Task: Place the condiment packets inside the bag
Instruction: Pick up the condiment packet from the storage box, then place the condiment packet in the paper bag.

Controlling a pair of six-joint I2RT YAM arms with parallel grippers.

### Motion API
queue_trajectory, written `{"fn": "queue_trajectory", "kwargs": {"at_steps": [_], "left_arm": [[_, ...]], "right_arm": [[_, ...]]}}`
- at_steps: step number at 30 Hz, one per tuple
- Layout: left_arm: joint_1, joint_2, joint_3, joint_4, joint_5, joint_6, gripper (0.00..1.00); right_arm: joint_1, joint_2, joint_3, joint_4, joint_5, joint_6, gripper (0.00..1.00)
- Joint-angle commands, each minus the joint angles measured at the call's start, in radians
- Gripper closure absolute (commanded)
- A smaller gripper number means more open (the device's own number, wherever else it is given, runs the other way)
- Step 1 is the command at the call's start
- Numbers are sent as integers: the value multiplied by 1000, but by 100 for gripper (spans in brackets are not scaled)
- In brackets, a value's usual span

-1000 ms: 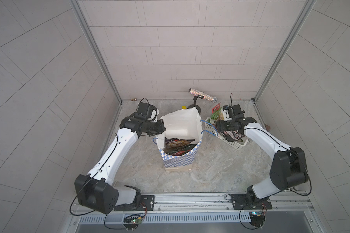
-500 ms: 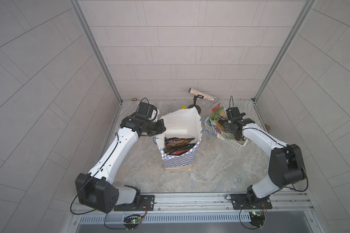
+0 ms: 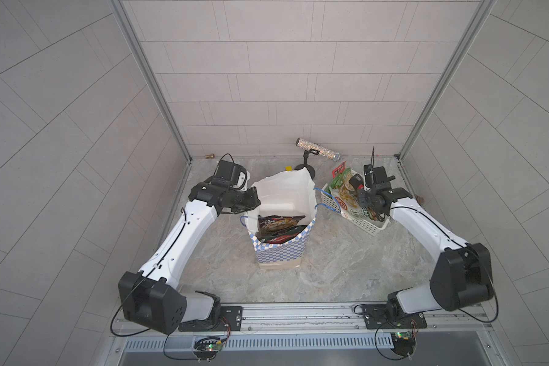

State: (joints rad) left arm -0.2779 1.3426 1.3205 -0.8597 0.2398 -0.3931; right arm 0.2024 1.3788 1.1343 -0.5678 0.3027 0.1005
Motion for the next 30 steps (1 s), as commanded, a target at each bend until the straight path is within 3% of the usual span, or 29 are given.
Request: {"fn": "queue_trajectory", "kwargs": {"at_steps": [1, 9, 17, 22, 30], "left_arm": [[-7, 6, 8, 9, 10, 10, 100], [-7, 3, 7, 7, 11, 8, 100], [-7, 4, 11, 7, 15, 6, 100], [-7, 0, 10, 6, 16, 6, 100], [-6, -6, 10, 6, 18, 5, 100]], "right_arm": [[-1, -102, 40, 10, 57, -81, 100], [54, -246, 159, 67, 95, -311, 100], [327, -295, 401, 133, 70, -521, 100], [472, -267, 555, 140, -44, -509, 100], [610, -134, 699, 129, -157, -449, 100]]}}
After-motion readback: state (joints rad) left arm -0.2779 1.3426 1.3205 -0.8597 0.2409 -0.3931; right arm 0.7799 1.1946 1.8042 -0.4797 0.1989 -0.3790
